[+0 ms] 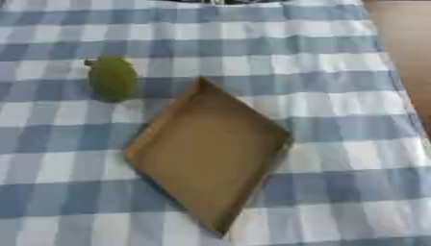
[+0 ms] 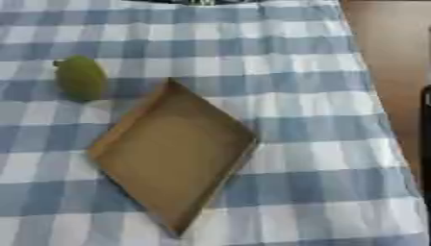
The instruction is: Pick up objects on the table and place them in the box.
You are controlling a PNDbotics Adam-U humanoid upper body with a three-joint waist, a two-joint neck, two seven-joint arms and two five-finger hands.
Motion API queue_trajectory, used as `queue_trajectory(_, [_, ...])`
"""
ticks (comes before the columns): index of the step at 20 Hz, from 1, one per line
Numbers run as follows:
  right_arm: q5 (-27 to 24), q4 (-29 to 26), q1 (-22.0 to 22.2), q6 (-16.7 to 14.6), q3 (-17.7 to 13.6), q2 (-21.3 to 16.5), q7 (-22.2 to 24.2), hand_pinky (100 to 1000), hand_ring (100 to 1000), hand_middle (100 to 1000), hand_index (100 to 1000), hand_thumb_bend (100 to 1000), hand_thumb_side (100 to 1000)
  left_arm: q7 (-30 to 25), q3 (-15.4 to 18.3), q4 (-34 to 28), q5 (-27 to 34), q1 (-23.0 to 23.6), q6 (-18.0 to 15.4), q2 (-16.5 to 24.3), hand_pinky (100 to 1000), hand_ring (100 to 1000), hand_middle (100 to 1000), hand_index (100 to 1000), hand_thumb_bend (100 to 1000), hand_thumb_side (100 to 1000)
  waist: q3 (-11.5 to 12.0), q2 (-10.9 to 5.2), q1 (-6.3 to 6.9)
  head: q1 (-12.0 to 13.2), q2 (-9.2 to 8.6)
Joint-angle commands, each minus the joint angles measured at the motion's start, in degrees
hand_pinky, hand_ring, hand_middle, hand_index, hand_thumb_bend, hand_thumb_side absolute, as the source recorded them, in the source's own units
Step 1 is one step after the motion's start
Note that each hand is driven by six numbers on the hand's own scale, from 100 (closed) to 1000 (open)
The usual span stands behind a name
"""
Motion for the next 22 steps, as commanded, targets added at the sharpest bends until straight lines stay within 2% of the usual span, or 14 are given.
queue_trajectory(1, [0.3,-0.2,-1.1,-0.5,0.1,-2.0,0.0,819,747,689,807,100,470,-1.2,-2.9,-0.4,-3.1,-1.1,-0.6,6.1,856,797,783,867,379,478,-0.2,-1.36,0.18,0.6,0.18])
queue_trajectory(7, [0.1,0.0,-1.6,-0.7,0.7,-1.6,0.5,819,747,689,806,100,470,-4.8,-10.1,-2.7,-8.7,-4.5,0.9,7.3,864,816,816,907,366,576,-0.8,-1.59,0.28,1.9,0.20])
queue_trajectory(15, [-0.1,0.5,-2.0,-1.1,1.3,-1.7,1.0,818,747,689,806,100,470,-12.6,-21.6,0.3,-12.5,-13.9,2.5,4.5,873,826,833,915,328,627,-1.2,-2.24,0.37,3.2,0.39])
queue_trajectory(22, [-0.2,0.7,-1.8,-1.2,1.4,-1.5,1.2,819,747,688,806,100,470,-20.2,-24.9,6.9,-9.1,-19.9,5.0,0.4,888,837,850,912,336,619,-1.0,-2.60,0.45,2.1,0.29])
